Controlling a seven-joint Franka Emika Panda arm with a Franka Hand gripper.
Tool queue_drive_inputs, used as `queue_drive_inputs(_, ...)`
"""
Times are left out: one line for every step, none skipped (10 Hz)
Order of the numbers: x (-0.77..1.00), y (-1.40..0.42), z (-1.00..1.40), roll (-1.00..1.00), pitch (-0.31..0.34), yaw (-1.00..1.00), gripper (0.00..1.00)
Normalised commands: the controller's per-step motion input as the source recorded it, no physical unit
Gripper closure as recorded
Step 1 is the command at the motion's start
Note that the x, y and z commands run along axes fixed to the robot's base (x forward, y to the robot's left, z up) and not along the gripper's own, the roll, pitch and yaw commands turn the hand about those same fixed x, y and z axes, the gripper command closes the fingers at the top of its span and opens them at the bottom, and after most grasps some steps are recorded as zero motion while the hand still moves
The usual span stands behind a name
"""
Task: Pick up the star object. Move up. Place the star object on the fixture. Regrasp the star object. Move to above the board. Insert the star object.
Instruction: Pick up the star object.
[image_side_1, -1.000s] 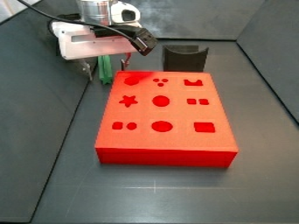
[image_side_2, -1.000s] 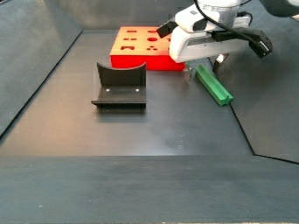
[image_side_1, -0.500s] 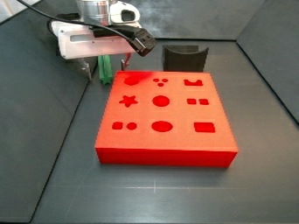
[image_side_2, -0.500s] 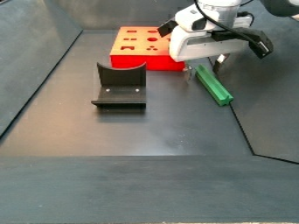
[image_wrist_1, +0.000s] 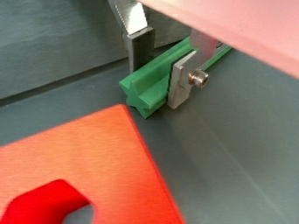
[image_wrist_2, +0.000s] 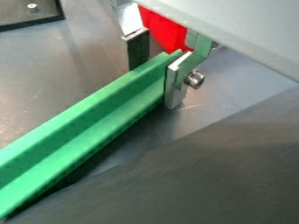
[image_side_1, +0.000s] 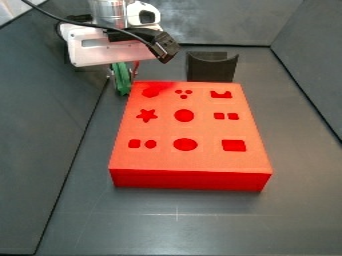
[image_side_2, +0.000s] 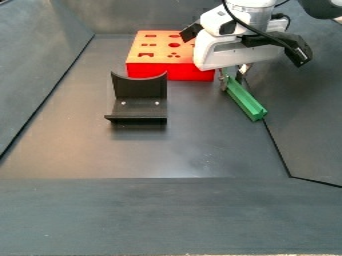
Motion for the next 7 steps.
queue_drive_inputs(0.0,0.0,0.0,0.0,0.0,0.0,1.0)
queue_drive_inputs(0.0,0.0,0.0,0.0,0.0,0.0,1.0)
queue_drive_inputs(0.0,0.0,0.0,0.0,0.0,0.0,1.0)
queue_drive_inputs(0.0,0.0,0.0,0.0,0.0,0.0,1.0)
queue_drive_inputs(0.0,0.0,0.0,0.0,0.0,0.0,1.0)
queue_drive_inputs(0.0,0.0,0.0,0.0,0.0,0.0,1.0)
queue_drive_inputs(0.0,0.0,0.0,0.0,0.0,0.0,1.0)
